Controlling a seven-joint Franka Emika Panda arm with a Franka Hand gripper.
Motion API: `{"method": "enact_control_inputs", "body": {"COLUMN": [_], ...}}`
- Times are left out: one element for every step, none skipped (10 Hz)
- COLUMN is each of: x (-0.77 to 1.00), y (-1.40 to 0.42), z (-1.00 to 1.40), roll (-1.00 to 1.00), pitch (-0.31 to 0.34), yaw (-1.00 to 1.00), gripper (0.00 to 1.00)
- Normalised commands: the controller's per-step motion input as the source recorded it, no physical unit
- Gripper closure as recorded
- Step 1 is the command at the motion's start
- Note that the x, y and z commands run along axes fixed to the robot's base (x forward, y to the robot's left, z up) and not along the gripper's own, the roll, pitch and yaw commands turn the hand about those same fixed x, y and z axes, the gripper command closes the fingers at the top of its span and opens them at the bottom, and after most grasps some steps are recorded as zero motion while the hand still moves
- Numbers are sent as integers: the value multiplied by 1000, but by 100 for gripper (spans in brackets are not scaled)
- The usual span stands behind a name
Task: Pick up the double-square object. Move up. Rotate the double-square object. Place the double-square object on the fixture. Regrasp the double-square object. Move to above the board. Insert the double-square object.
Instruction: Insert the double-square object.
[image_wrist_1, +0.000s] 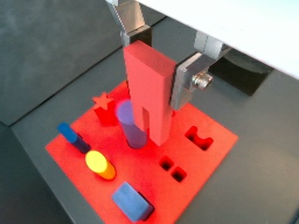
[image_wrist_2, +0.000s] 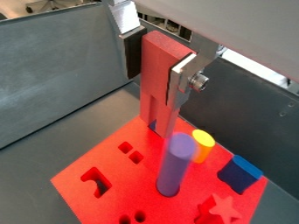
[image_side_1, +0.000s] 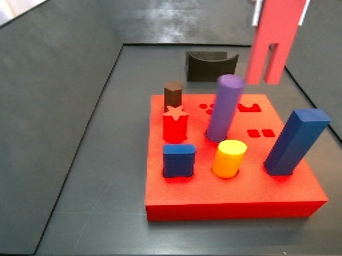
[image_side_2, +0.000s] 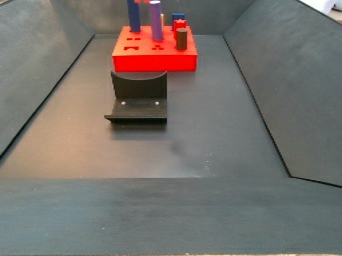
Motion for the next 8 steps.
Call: {"method": "enact_control_inputs", "body": {"x": [1000,1000,1000,629,177,0,0,0], "y": [-9,0,0,0,0,0,0,0], "z": [-291,-314,-497,-663,-669,-731,-763,-763], "roll": [-87,-80,-57,0,81,137,137,170], "pitch": [0,0,0,10,43,0,0,0], "yaw": [0,0,-51,0,40,66,86,126], "gripper": [100,100,100,100,100,100,100,100]}}
